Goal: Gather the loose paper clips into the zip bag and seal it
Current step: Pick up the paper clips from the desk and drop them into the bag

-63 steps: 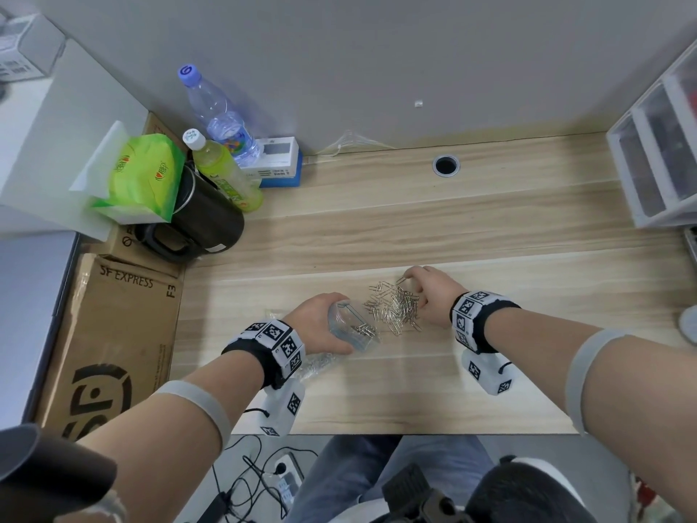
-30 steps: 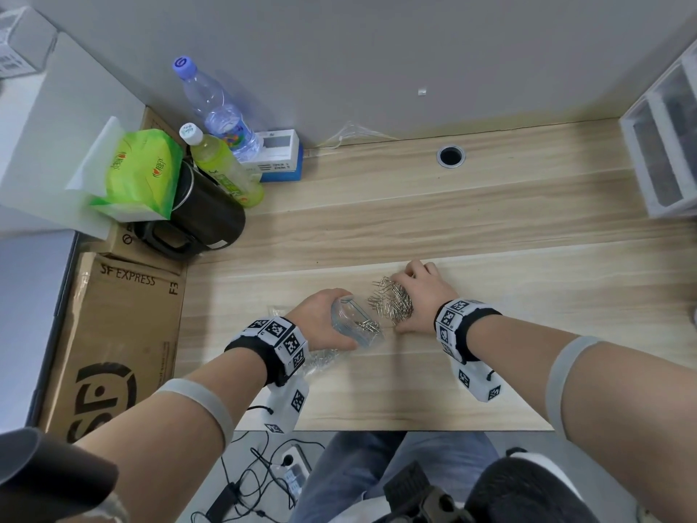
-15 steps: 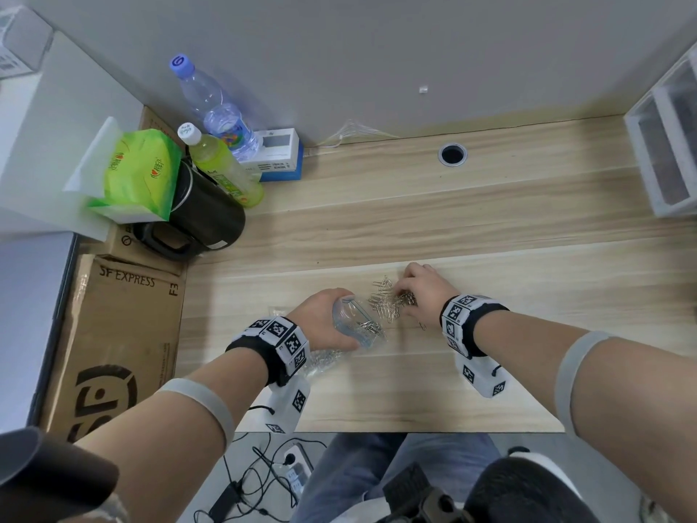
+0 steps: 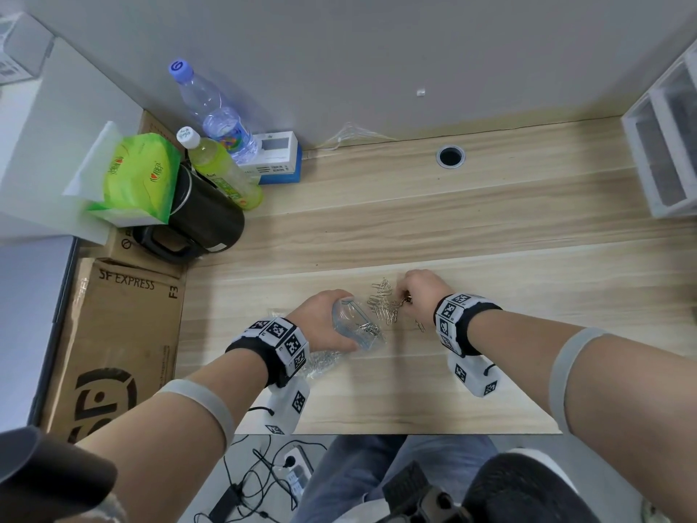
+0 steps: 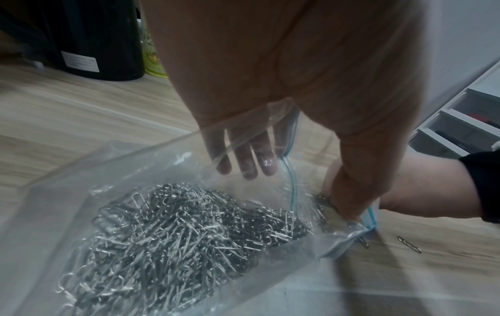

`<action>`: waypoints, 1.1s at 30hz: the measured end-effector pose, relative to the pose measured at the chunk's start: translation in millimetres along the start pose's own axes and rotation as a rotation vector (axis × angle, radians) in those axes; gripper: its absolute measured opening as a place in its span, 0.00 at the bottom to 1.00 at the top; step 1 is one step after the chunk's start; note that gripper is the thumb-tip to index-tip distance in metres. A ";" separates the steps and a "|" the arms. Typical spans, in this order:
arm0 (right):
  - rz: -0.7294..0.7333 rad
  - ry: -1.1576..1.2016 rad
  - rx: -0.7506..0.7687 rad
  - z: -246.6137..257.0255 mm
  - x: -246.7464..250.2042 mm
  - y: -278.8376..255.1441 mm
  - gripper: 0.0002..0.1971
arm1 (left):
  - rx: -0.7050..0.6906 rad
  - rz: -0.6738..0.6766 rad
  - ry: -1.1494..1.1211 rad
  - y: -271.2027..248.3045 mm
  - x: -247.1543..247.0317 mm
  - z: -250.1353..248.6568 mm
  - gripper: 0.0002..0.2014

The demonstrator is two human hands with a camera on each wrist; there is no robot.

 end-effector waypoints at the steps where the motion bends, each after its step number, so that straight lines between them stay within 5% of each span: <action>1: -0.013 0.013 -0.016 -0.5 1.6 0.6 0.13 | -0.002 0.000 0.004 -0.2 0.2 -0.4 0.44; 14: -0.034 0.323 -0.106 28.7 22.0 3.9 0.05 | 0.009 -0.013 -0.010 -1.4 -0.4 -1.5 0.44; 22: 0.266 0.571 -0.069 78.9 -17.5 -13.4 0.10 | 0.012 0.019 -0.067 -0.5 -2.8 -1.3 0.34; 27: -0.009 0.472 -0.200 25.4 9.1 1.2 0.06 | 0.008 -0.005 -0.016 -1.7 0.2 8.3 0.49; 29: -0.114 0.185 -0.210 -6.1 24.7 1.3 0.13 | 0.003 -0.003 -0.018 -3.0 -1.1 9.2 0.48; 33: -0.071 -0.156 -0.145 -38.1 24.1 -11.2 0.43 | -0.006 -0.003 -0.008 -4.6 -2.2 9.2 0.48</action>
Point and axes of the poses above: each hand's wrist, its own y-axis towards the middle knuckle, its own x-axis out of the back of the hand, z = x × y, the point moved 8 cm from there along y, towards the middle knuckle, and after that the axes turned 14 degrees about -z, right-handed, at the moved point
